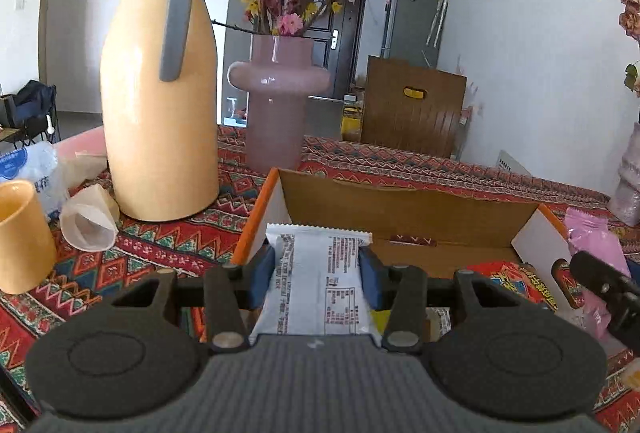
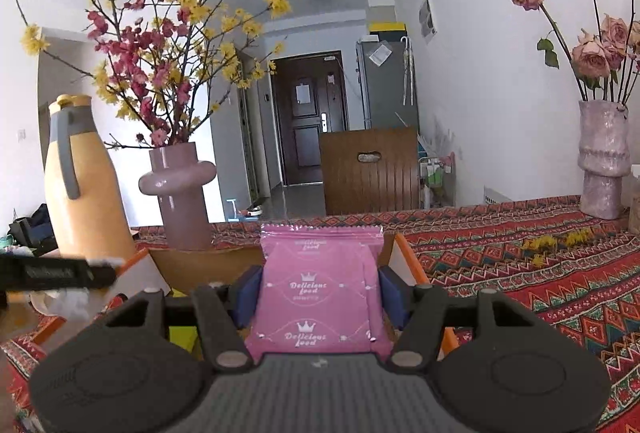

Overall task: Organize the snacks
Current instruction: 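Carry the white and pink packets into the box and open both tools, then move both open tools back from the box to the snack pile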

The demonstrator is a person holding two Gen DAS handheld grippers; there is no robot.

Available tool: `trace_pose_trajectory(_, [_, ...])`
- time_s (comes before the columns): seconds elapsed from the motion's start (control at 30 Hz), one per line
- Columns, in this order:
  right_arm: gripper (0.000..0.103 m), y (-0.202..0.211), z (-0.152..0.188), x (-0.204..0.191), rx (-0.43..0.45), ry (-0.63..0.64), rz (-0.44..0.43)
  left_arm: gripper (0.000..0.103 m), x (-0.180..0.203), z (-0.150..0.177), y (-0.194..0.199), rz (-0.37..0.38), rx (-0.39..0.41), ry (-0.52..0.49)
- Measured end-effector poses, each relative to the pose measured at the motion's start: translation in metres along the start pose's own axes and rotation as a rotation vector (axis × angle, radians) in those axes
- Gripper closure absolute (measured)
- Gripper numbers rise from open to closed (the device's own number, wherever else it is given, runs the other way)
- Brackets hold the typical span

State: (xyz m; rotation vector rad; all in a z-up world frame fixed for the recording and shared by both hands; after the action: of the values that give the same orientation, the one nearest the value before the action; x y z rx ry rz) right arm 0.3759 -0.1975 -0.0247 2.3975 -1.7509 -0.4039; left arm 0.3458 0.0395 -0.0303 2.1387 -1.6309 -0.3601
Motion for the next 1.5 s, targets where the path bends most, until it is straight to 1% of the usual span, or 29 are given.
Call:
trace_pose_trajectory(0.13, [0.042,0.000,0.004,-0.006,-0.010,0.031,0.003,0.056,0.000,-0.003,0.006,0.009,0.033,0.008])
trace_pose_trajectory(0.2, [0.042,-0.002,0.006,-0.006,-0.020,0.034,0.012,0.053,-0.003,-0.002,0.008,0.003,0.045,0.020])
trace_pose_trajectory(0.23, [0.042,-0.001,0.007,-0.006,-0.023,0.031,0.014,0.047,-0.003,-0.003,0.007,-0.003,0.050,0.026])
trace_pose_trajectory(0.27, [0.041,-0.001,0.007,-0.005,-0.024,0.025,0.015,0.033,-0.004,-0.003,0.009,0.003,0.058,0.033])
trace_pose_trajectory(0.3, [0.041,0.000,0.007,-0.003,-0.020,0.019,0.018,0.026,-0.005,-0.003,0.011,0.004,0.066,0.040])
trace_pose_trajectory(0.33, [0.036,0.001,0.006,-0.002,-0.017,0.013,0.019,0.008,-0.006,-0.004,0.014,-0.003,0.079,0.048])
trace_pose_trajectory(0.37, [0.021,0.003,0.006,-0.001,-0.011,0.006,0.022,0.000,-0.008,-0.006,0.018,-0.018,0.103,0.056])
trace_pose_trajectory(0.4, [0.013,0.004,0.005,0.000,0.000,0.000,0.027,0.000,-0.009,-0.007,0.020,-0.027,0.119,0.060])
trace_pose_trajectory(0.43, [0.002,0.007,0.003,0.002,0.014,-0.005,0.030,0.000,-0.009,-0.008,0.021,-0.026,0.123,0.060])
trace_pose_trajectory(0.47, [0.000,0.008,0.002,0.003,0.024,-0.011,0.031,0.000,-0.009,-0.008,0.021,-0.023,0.121,0.063])
trace_pose_trajectory(0.57, [0.000,0.009,0.002,0.006,0.030,-0.020,0.044,0.000,-0.009,-0.006,0.018,-0.035,0.112,0.060])
trace_pose_trajectory(0.8, [0.000,0.007,0.002,0.006,0.028,-0.023,0.046,0.000,-0.009,-0.005,0.017,-0.044,0.098,0.062])
trace_pose_trajectory(0.97, [0.000,0.011,-0.003,0.003,0.038,-0.014,0.040,0.000,-0.013,-0.014,0.037,-0.033,0.106,0.088])
trace_pose_trajectory(1.13, [0.000,0.034,-0.015,-0.005,0.025,-0.022,0.008,0.000,-0.016,-0.018,0.065,0.010,0.089,0.084])
trace_pose_trajectory(1.27, [0.000,0.061,-0.016,-0.011,0.028,0.007,-0.010,0.000,-0.020,-0.011,0.083,0.059,0.062,0.087])
trace_pose_trajectory(1.37, [0.000,0.080,-0.009,-0.011,0.014,0.012,-0.014,0.000,-0.026,0.001,0.095,0.075,0.049,0.077])
trace_pose_trajectory(1.5, [0.000,0.102,0.007,-0.011,-0.009,0.010,-0.026,0.000,-0.038,0.021,0.107,0.073,0.031,0.051])
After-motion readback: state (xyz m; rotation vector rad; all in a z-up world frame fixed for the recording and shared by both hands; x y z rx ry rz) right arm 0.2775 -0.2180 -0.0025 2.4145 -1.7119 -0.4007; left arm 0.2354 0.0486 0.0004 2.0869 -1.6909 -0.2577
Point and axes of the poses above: each gripper's, at about its wrist camera, not at the fingertips, and y roughly against the way its jaws point, x to its right, z to its underside, the point moved 10 cm from there along -y, roughly the way its jaws point, and after that the axes turned 7 degrees about -z, right-handed, at the moved point
